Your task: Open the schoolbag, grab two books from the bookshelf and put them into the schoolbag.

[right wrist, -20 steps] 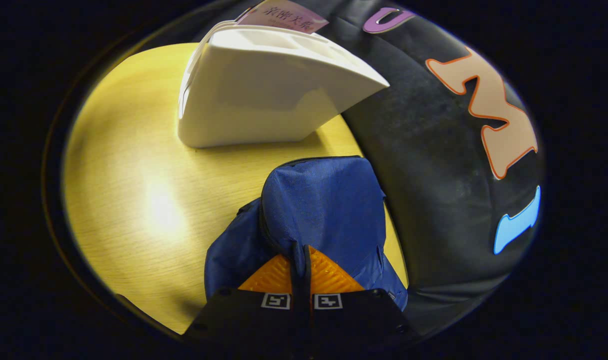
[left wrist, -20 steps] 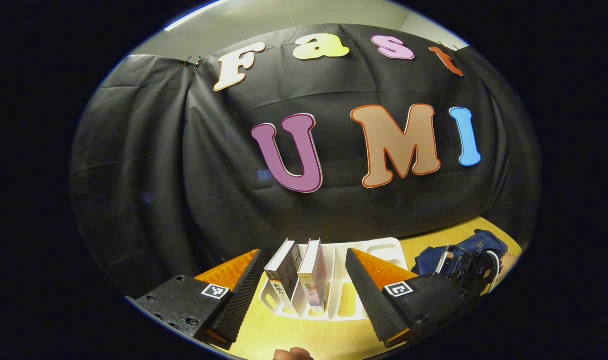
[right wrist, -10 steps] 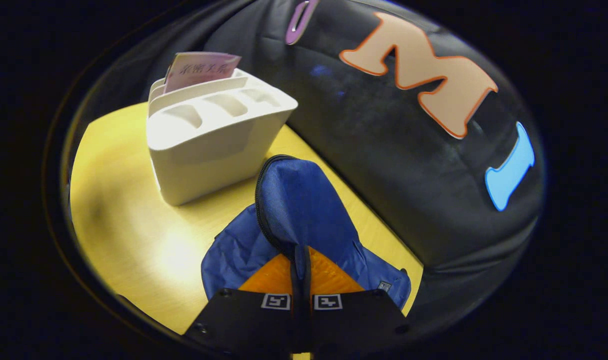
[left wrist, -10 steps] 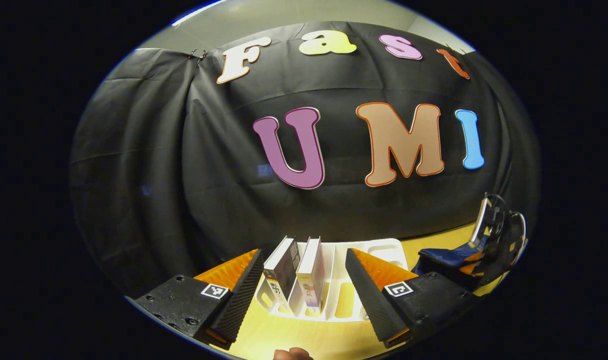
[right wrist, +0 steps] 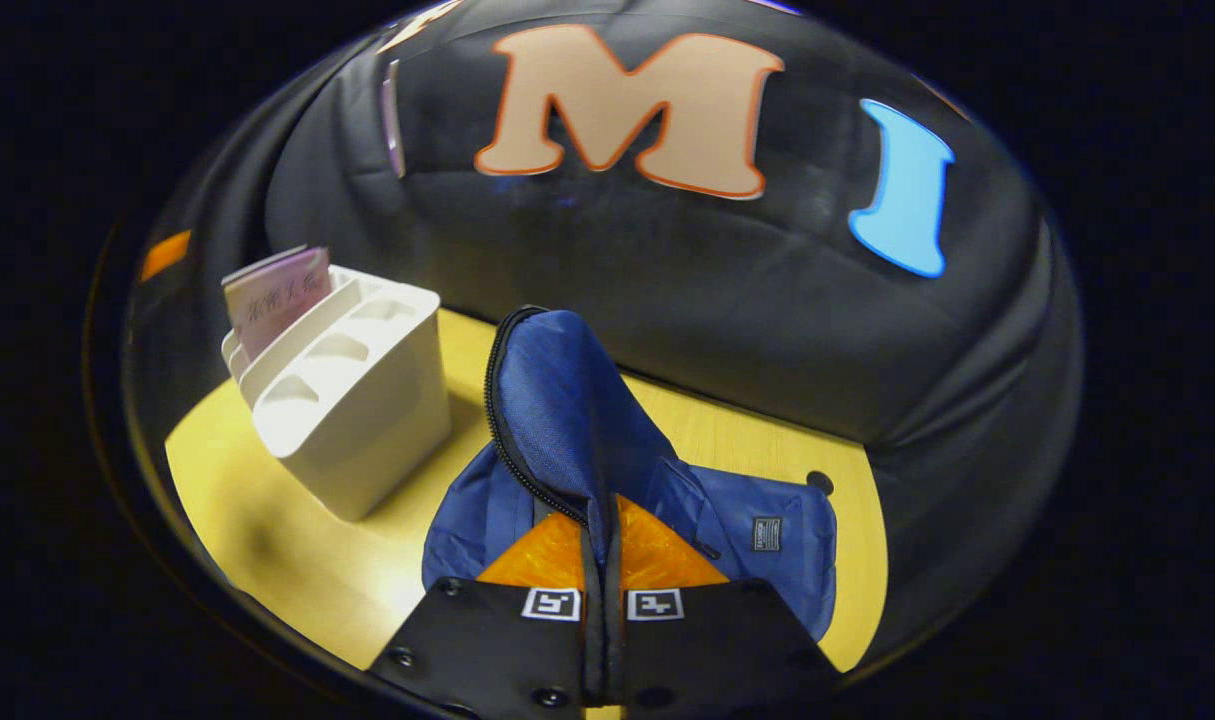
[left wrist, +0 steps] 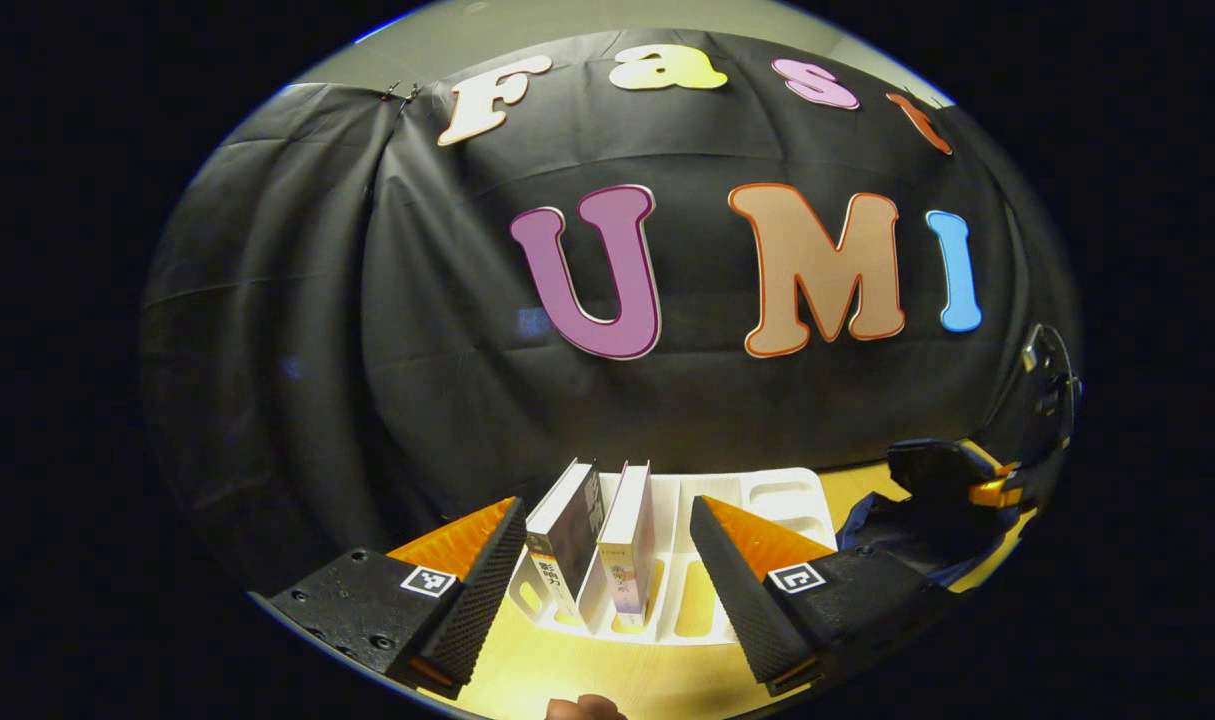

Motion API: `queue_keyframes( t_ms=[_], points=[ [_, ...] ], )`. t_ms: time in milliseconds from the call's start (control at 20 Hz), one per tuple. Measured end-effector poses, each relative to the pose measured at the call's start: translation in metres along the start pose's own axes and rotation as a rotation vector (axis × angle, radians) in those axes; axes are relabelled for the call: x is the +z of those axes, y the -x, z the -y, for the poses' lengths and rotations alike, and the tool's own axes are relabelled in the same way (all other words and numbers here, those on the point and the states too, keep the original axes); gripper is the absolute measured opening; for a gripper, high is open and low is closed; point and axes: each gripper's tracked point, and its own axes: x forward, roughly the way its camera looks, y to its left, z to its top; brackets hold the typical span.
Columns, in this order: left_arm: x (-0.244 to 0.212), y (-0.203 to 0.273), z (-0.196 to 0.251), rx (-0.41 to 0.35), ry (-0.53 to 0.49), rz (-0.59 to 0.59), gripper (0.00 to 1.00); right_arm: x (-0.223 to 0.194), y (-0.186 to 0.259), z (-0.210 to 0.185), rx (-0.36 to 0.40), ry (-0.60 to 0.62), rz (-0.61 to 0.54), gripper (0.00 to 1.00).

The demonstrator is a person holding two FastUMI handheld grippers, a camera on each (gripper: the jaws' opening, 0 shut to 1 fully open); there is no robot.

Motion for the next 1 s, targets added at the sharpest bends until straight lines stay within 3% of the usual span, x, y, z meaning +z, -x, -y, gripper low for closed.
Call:
queue_keyframes(
  t_ms=[50,200,250,300,650,800,1000],
  points=[
    [-0.003,-0.004,-0.001,-0.003,0.001,-0.006,1.00,0.000,0.001,0.004,-0.007,-0.054,0.006,0.01],
    [-0.011,-0.016,-0.001,-0.012,0.003,-0.027,0.97,-0.001,0.003,0.014,-0.020,-0.197,0.015,0.01],
    [-0.015,-0.021,0.000,-0.019,-0.004,-0.039,0.97,-0.001,0.003,0.017,-0.024,-0.231,0.018,0.06],
    [-0.015,-0.026,0.001,-0.028,-0.011,-0.044,0.97,0.000,0.004,0.017,-0.028,-0.251,0.021,0.01],
    [-0.024,-0.063,0.014,-0.095,-0.091,-0.094,0.97,0.000,0.005,0.016,-0.029,-0.305,0.023,0.03],
    [-0.031,-0.079,0.023,-0.142,-0.094,-0.149,0.96,0.000,0.005,0.015,-0.031,-0.309,0.029,0.03],
    [-0.056,-0.099,0.019,-0.137,-0.130,-0.280,0.96,0.001,0.006,0.016,-0.028,-0.329,0.035,0.03]
  ],
)
